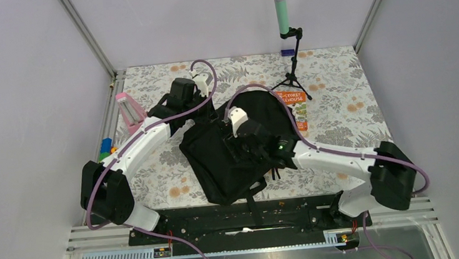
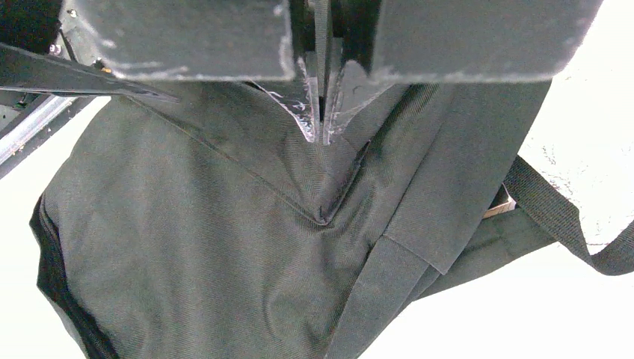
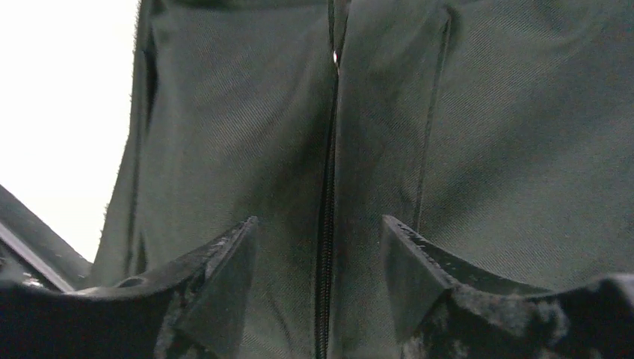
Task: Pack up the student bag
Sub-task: Zip the student bag at the center of the board, then adjust the student bag at the center of the board.
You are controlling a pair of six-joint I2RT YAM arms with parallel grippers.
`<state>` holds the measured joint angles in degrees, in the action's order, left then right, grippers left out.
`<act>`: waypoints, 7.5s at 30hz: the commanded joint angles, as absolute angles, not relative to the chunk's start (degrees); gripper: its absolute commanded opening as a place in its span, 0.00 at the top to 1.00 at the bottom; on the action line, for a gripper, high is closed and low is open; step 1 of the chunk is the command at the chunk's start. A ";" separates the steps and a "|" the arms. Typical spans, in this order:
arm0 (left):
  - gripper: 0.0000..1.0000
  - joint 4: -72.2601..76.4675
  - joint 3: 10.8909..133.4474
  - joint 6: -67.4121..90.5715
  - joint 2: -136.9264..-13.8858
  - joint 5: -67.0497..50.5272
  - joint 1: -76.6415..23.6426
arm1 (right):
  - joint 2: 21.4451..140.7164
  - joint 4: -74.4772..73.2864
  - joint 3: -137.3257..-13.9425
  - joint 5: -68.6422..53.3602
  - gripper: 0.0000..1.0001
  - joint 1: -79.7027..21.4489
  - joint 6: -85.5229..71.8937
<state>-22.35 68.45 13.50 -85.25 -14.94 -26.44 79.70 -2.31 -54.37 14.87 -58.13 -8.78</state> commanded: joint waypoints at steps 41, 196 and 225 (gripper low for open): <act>1.00 -18.74 75.01 20.38 -92.17 -9.41 -22.42 | 71.70 -4.73 -50.36 17.64 1.00 -57.91 -10.12; 0.02 -7.55 46.29 22.52 -62.55 9.87 -55.82 | 38.40 -33.06 -38.64 10.09 0.11 -35.17 -27.45; 0.02 -14.91 20.70 61.03 -43.05 7.46 -39.27 | 37.06 -8.85 -20.33 9.33 0.30 -29.88 -44.29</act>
<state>-22.15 22.52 57.47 -43.62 13.19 -40.47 36.58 -12.73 -20.69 9.30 -30.30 -43.18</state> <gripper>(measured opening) 0.981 0.730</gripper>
